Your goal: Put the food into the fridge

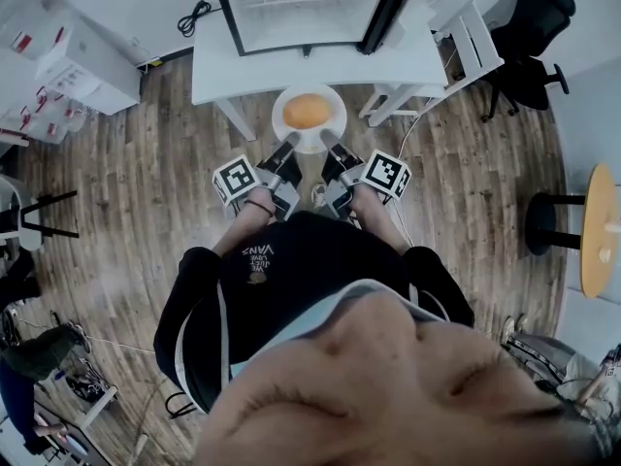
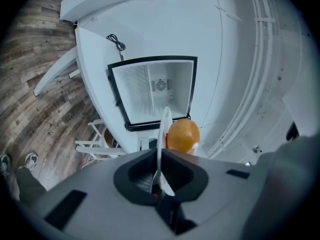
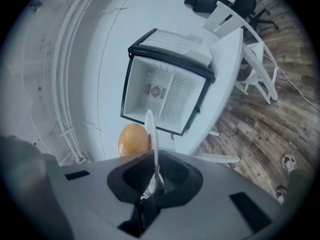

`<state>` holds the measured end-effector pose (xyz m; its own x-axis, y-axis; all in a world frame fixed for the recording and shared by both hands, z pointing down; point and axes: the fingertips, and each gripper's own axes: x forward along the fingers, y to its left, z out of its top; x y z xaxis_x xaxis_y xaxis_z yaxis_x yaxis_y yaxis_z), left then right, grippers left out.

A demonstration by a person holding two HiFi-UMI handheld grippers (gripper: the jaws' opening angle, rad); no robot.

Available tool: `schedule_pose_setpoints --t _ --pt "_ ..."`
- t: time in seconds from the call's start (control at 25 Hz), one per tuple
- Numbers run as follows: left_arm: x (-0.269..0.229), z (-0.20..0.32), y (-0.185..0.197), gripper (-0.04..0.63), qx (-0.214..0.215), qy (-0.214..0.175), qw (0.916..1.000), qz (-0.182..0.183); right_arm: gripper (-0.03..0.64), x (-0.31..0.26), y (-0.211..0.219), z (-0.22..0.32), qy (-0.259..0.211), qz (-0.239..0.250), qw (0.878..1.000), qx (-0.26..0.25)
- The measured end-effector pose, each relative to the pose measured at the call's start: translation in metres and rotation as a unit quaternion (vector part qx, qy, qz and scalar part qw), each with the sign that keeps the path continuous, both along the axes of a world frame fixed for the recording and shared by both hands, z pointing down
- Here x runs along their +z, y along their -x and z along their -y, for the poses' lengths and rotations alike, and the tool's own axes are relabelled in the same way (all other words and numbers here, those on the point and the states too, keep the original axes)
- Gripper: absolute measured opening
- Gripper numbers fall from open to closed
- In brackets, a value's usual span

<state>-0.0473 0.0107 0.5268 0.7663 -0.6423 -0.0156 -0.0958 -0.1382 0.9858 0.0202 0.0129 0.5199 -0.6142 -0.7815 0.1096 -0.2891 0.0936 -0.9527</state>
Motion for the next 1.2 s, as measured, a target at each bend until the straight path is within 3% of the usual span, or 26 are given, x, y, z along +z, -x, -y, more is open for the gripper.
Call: schedule_pose_setpoints --t 1.2 --pt "0.004 0.120 -0.051 0.029 -0.082 -0.005 0.9966 0.003 0.029 0.000 -0.052 0.130 -0.014 -0.007 0.997 -0.077"
